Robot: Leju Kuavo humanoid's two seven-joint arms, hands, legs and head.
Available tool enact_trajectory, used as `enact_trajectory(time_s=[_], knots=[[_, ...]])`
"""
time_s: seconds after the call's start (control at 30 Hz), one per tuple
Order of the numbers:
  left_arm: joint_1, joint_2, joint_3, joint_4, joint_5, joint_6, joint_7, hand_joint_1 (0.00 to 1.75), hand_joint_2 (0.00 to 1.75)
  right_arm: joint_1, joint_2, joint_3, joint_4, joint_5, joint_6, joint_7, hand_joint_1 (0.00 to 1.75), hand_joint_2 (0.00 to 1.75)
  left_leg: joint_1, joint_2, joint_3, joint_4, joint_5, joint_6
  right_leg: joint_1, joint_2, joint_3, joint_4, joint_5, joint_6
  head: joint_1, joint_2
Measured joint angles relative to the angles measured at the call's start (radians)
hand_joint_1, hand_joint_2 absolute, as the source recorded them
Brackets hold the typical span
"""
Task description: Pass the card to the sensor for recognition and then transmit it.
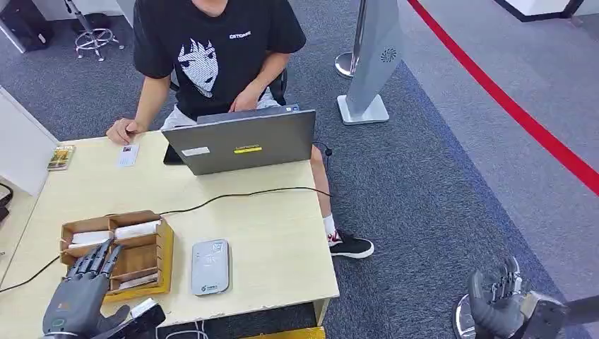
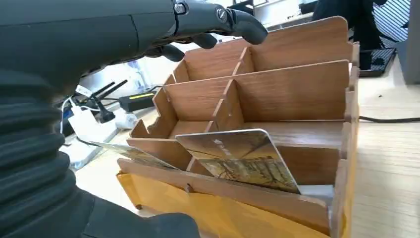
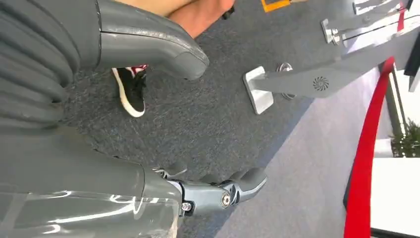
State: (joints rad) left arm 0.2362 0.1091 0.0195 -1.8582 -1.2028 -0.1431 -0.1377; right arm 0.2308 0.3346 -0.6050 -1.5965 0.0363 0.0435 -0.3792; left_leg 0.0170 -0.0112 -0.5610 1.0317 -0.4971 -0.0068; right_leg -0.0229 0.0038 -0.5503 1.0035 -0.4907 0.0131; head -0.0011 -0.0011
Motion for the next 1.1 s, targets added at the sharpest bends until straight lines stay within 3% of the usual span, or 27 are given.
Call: enact_trajectory(time_s=[1.1], knots=[[-0.001,0.012,-0.015,0.042,-0.071,0.047,-0.012,0.0,1.75,0.004,0.0,0.008,-0.002,-0.013,-0.015,-0.002,0.0,1.75,0.0,0.0,0.0,0.0,0.0,0.0,0.0,0.0,0.0,0.0,0.0,0.0,0.0,0.0]])
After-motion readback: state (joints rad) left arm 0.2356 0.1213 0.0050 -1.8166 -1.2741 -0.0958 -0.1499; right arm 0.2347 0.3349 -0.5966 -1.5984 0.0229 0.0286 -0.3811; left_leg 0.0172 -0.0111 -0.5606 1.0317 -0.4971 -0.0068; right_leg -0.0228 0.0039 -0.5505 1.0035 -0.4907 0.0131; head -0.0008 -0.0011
